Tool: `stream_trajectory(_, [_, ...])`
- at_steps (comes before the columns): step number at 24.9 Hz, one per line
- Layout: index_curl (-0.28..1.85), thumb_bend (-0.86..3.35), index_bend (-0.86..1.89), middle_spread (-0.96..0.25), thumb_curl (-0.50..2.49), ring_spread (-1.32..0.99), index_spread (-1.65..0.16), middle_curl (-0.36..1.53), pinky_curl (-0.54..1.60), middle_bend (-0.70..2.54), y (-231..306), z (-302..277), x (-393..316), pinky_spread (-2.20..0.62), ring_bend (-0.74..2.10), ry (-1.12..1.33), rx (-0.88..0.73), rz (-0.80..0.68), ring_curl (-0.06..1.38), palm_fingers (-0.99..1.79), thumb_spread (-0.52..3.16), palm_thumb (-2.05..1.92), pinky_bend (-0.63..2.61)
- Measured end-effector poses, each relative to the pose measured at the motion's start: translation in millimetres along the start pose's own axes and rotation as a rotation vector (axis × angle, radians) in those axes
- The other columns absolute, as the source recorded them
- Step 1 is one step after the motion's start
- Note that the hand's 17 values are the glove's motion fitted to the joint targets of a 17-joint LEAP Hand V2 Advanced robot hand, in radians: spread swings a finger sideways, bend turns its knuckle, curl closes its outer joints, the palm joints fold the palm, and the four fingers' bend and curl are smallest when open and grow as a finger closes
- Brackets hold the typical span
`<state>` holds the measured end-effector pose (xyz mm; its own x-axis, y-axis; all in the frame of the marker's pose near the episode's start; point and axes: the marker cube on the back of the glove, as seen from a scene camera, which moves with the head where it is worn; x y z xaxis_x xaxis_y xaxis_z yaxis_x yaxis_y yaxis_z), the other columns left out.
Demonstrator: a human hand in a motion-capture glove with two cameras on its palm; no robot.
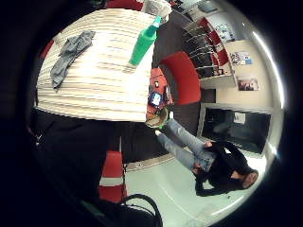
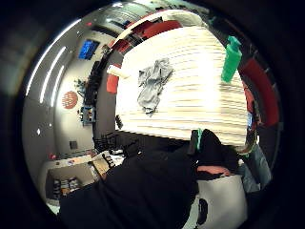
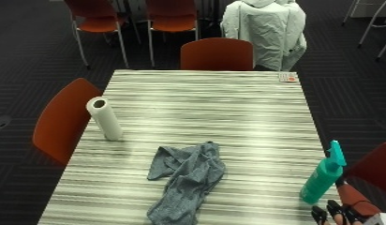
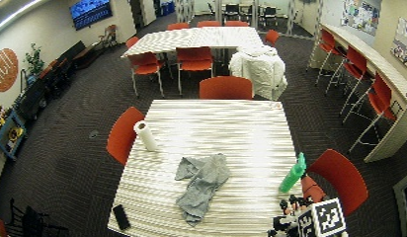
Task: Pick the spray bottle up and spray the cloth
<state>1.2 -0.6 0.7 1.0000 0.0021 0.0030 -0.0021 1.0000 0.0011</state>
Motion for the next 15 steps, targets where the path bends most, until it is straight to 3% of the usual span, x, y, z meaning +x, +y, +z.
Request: stream_trajectory(15, [0.24,0.30,0.24,-0.02,0.28,0.10,-0.32,0.15,0.19,0.17,-12.8,7.0,-11.5,0.16,0.33,0.014,-0.015,-0.046,0.17,0.34,0.81,0.70,0.29])
